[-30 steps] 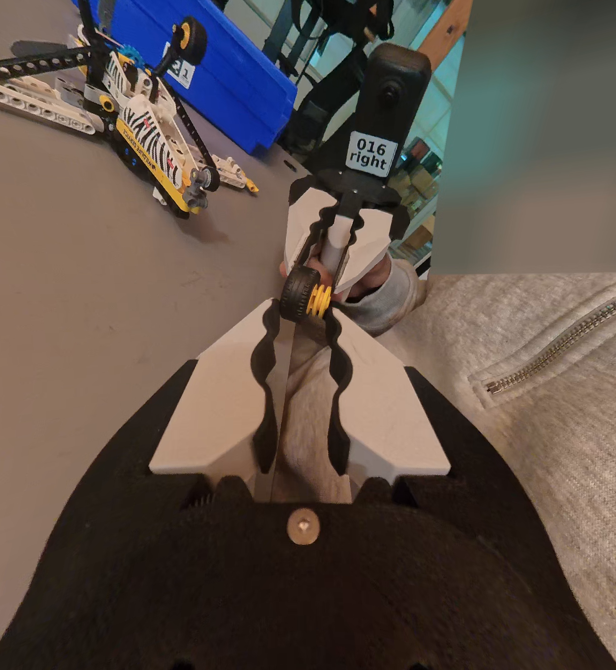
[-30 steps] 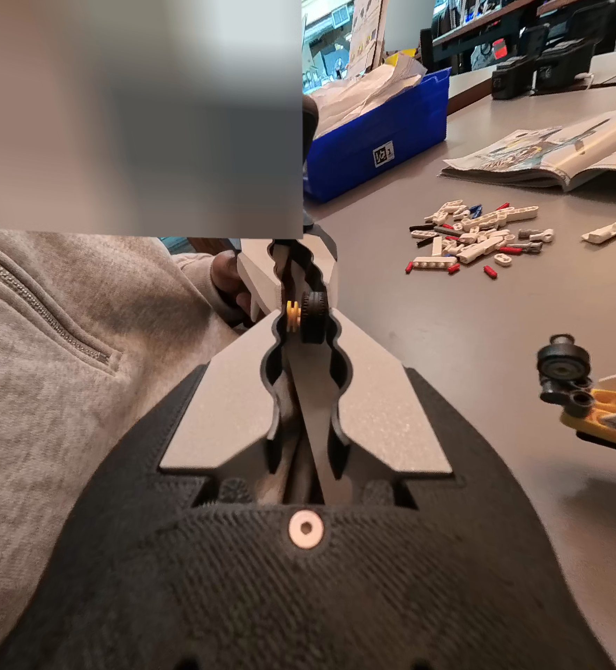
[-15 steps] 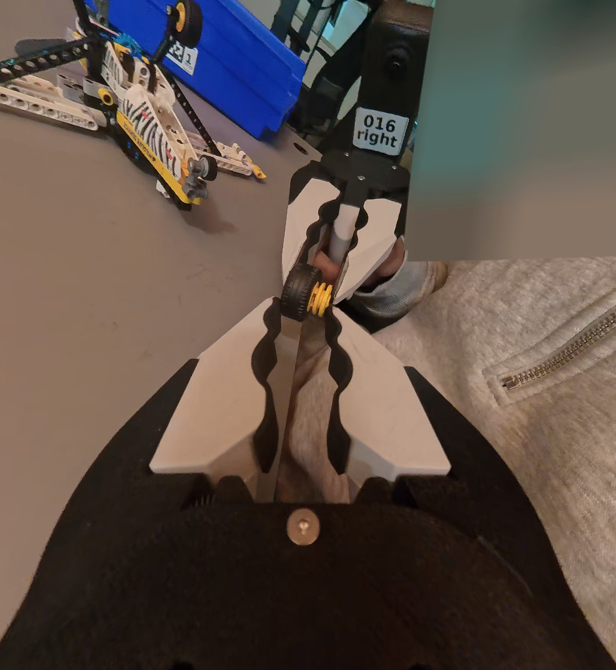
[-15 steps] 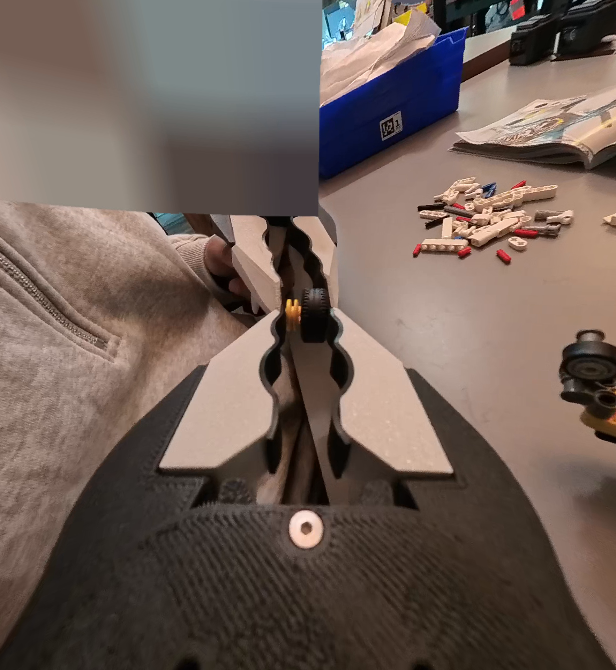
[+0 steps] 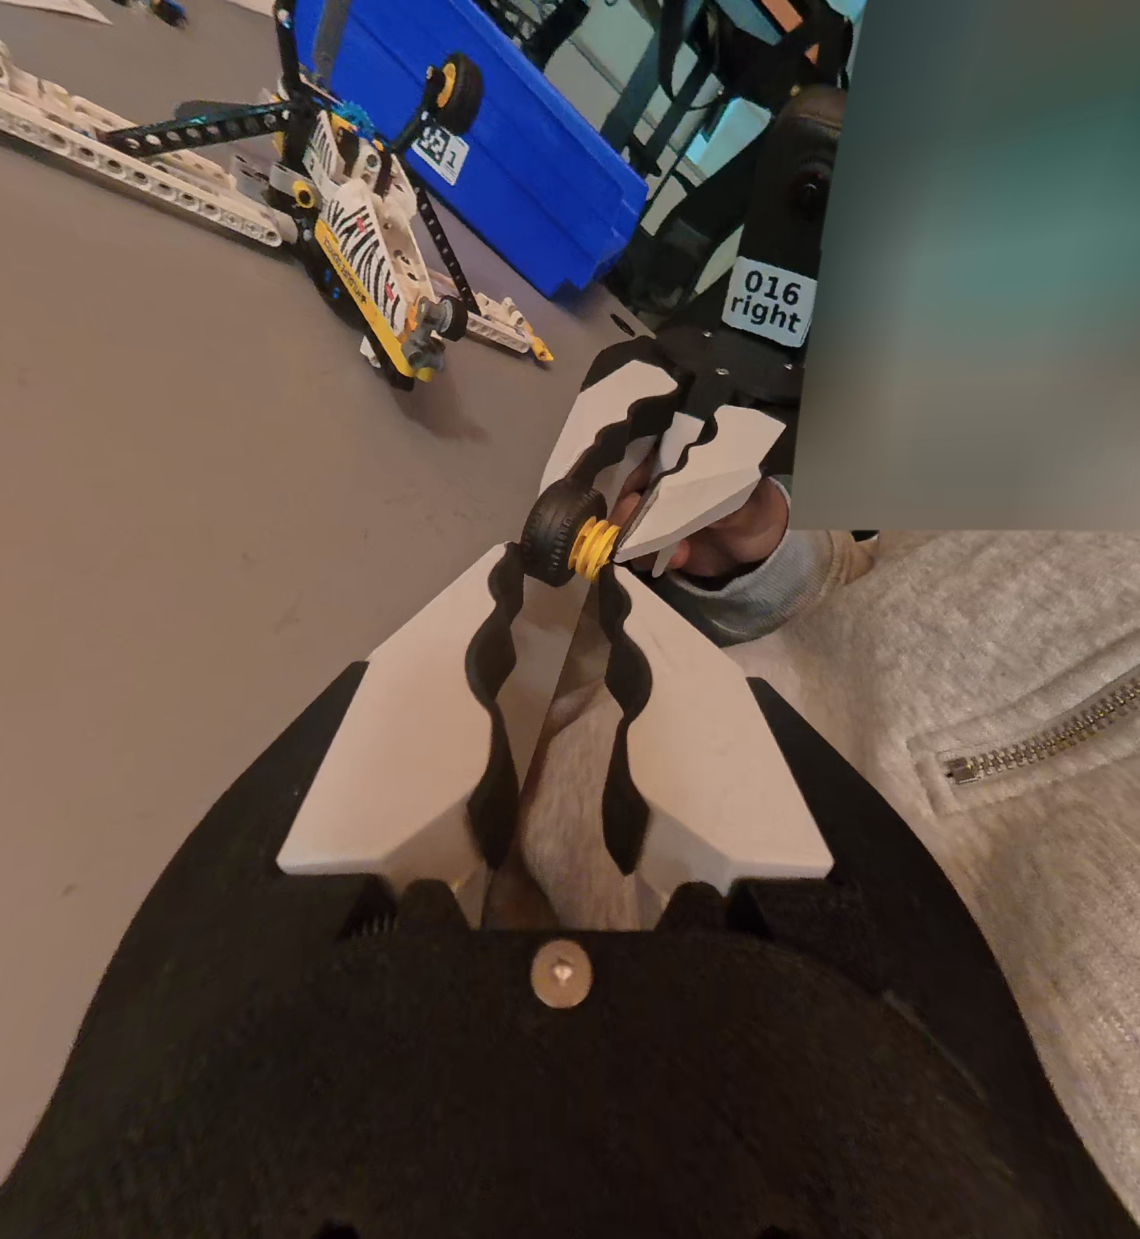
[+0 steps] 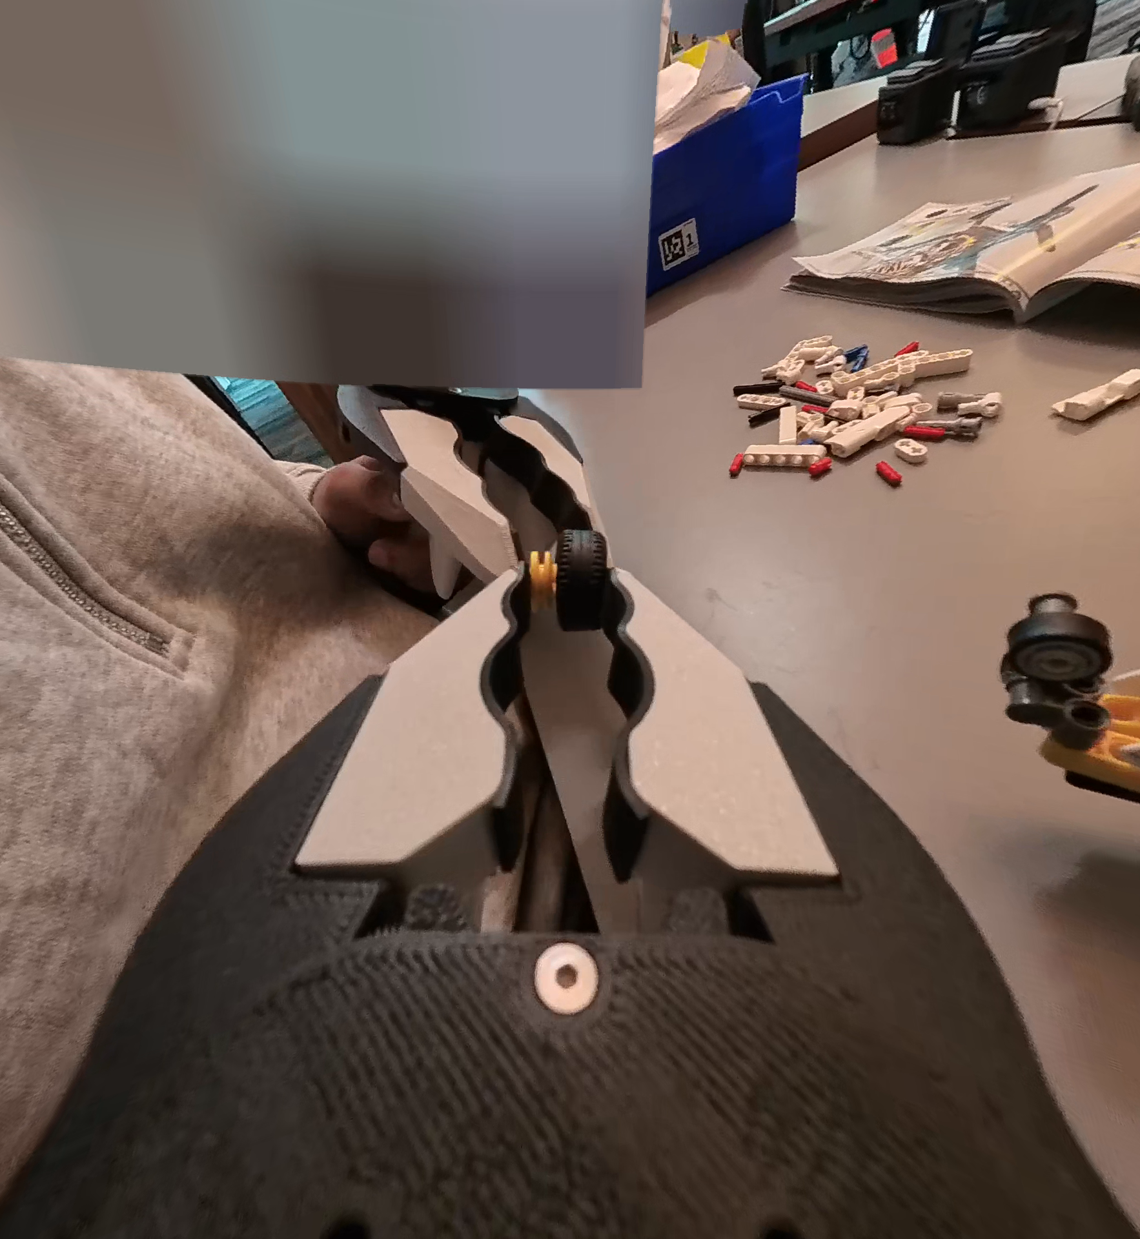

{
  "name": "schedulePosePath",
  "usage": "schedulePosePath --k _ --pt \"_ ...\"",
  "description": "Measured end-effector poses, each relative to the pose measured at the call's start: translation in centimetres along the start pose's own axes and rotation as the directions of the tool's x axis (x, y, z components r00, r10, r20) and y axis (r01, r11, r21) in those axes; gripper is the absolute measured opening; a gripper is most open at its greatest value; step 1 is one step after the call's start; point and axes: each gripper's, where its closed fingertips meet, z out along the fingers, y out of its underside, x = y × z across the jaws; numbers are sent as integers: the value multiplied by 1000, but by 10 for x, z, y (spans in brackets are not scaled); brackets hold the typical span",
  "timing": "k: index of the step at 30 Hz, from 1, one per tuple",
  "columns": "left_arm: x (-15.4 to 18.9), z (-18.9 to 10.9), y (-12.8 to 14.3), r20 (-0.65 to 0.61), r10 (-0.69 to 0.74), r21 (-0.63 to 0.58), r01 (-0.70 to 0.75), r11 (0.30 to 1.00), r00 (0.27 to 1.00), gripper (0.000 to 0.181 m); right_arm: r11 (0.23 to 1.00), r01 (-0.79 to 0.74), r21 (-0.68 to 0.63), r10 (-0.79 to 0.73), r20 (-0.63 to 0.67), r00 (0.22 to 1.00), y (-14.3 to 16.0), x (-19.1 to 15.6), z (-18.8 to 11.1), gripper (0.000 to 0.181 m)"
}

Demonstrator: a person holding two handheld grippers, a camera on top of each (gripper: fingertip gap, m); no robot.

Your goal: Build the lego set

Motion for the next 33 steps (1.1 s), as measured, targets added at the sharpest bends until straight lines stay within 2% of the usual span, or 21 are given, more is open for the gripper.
schedulePosePath --k 5,7,9,13,17,23,33 --pt "4 -1 2 9 28 3 -28 1000 1000 24 1000 -2 -6 2 36 999 1 -4 0 22" --pt "3 -4 0 64 128 -3 -128 992 990 24 998 59 14 -59 5 998 -2 -5 -2 23" --pt "5 -6 0 106 253 -21 -252 967 962 22 992 125 8 -125 -36 992 -2 -4 -4 32" --pt "11 -7 0 119 348 -22 -348 937 930 22 977 211 32 -210 -35 977 -2 -12 -6 28" --pt "18 -7 0 90 374 6 -376 927 923 22 963 264 55 -264 -2 964 -3 -21 -9 23" --pt "17 -6 2 106 402 -5 -404 915 910 21 930 367 18 -367 -35 930 0 -21 -10 22" --pt "11 -3 7 126 345 15 -349 937 930 21 921 388 -27 -389 -54 920 5 -17 -9 20"
